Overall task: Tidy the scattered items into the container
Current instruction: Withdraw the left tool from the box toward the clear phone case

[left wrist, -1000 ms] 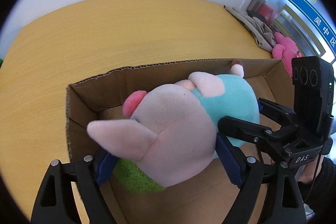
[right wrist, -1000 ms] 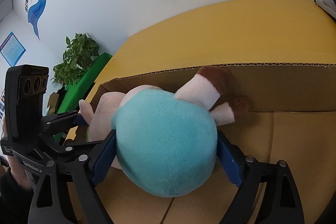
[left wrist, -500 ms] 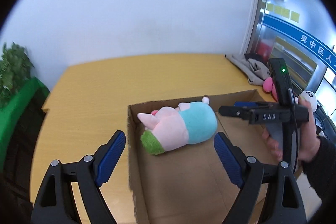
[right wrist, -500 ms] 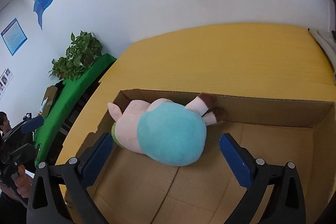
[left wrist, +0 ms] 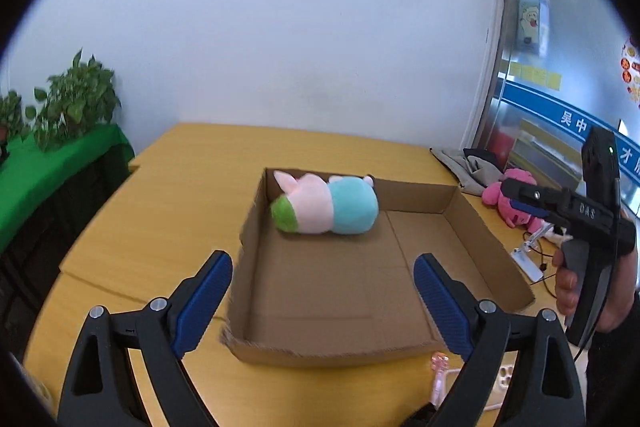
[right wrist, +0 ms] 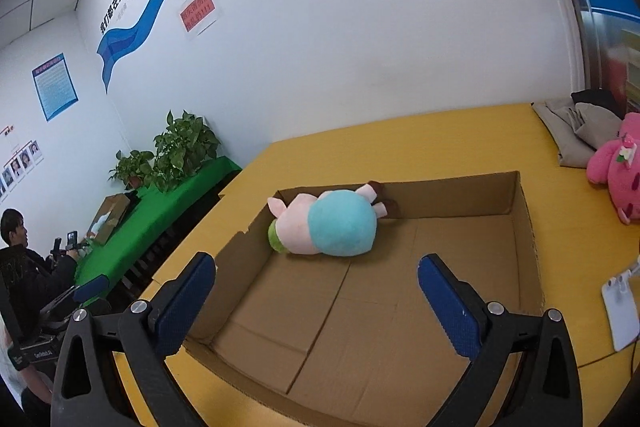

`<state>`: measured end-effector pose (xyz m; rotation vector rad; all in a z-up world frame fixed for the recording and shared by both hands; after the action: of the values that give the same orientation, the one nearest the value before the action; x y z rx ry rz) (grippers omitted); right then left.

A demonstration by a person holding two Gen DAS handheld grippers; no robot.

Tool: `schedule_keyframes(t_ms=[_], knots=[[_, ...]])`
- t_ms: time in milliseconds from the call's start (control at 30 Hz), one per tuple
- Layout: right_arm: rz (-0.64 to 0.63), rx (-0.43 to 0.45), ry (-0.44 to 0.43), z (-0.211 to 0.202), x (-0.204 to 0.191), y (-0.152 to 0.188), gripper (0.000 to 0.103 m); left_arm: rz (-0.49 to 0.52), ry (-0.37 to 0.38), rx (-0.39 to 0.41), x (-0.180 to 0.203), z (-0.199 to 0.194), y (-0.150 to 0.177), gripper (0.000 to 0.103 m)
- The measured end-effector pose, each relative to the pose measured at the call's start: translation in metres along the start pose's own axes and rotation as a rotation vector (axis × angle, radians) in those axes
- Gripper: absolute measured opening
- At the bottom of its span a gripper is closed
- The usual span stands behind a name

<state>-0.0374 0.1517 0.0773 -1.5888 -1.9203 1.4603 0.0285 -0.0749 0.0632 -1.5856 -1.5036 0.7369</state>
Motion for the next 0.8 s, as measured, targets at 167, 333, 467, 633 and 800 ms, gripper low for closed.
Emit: schedule_keyframes(t_ms=[167,333,467,633,800], knots=[[-0.083,-0.049,0.044,-0.012,0.002,0.04,0.103,0.008,0.032,-0.027,0.022,0.004,0.019,0.093],[-0.102,-0.087,0.036,-0.01,0.003,0.06,0.103,0.058,0.047,-0.048,0.045,0.012,0.03,0.093],[-0.126,-0.083,0.068,-0.008,0.007,0.062,0.103,0.076,0.06,-0.071,0.054,0.02,0.038,0.093],[-0.137,-0.077,0.093,-0.01,0.012,0.059,0.103,0.043,0.069,-0.095,0.053,0.028,0.045,0.093],[-0.143,-0.094,0.101,-0.007,0.013,0.066,0.103,0.034,0.067,-0.114,0.049,0.033,0.05,0.093]])
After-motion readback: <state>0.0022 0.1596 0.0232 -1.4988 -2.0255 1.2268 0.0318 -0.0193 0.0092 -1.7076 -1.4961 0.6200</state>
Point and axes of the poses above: each gripper's, at about its wrist camera, not at the fingertips, and z roughly the way its jaws point, x to its right, y to its underside, the point moved 9 cm from there along z, roughly the way its jaws point, and after that the axes turned 3 degrees about z, right-handed, at the moved point
